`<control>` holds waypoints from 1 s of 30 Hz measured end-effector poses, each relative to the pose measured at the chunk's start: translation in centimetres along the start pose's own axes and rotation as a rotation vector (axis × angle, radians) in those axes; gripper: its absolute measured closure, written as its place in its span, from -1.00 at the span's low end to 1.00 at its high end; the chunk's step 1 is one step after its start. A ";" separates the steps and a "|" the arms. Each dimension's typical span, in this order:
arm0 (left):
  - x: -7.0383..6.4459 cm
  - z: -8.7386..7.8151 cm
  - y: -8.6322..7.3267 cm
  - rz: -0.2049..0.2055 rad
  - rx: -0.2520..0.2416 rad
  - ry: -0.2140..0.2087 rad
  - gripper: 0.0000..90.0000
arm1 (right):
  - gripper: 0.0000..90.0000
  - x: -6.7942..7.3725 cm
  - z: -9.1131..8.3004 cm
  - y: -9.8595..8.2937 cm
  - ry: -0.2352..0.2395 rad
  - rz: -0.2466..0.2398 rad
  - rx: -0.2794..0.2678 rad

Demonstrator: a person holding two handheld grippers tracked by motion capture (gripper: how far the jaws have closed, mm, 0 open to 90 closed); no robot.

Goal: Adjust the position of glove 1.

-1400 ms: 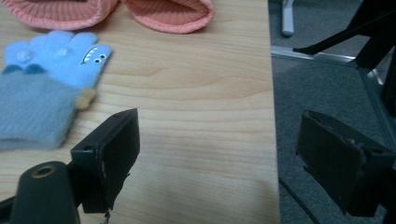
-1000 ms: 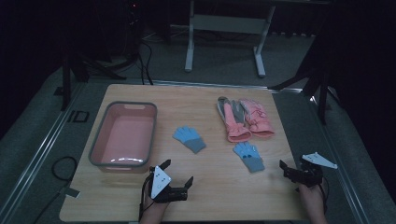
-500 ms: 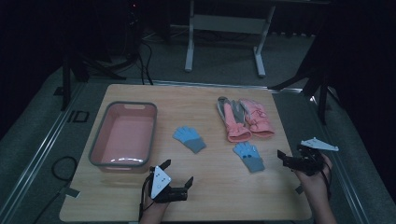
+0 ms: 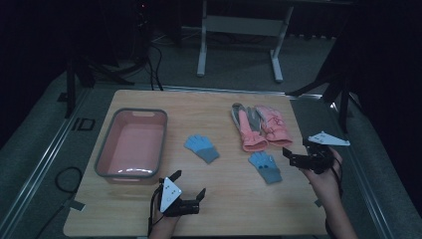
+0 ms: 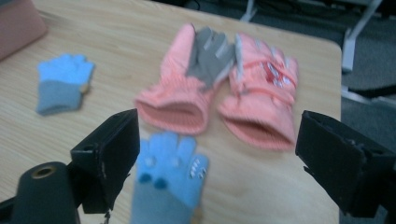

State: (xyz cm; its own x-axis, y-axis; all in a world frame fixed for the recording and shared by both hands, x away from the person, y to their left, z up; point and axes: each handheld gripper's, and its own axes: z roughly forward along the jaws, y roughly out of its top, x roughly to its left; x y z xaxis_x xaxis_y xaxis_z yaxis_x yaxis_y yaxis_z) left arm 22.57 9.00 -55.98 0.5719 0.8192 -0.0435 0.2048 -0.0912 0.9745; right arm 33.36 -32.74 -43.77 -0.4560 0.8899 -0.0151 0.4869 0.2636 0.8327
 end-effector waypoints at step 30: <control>0.0 0.0 0.0 0.007 0.003 -0.026 -0.99 | -0.23 11.3 7.4 7.2 0.317 -0.250 -0.032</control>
State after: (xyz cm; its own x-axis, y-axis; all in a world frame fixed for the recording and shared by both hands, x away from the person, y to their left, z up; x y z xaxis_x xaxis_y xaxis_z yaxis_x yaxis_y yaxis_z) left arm 22.57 9.01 -55.97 0.5934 0.8038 -0.0424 0.2035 -0.0988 0.9741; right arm 37.21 -18.05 -42.01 -0.7671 0.6394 -0.0520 0.3107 0.4412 0.8419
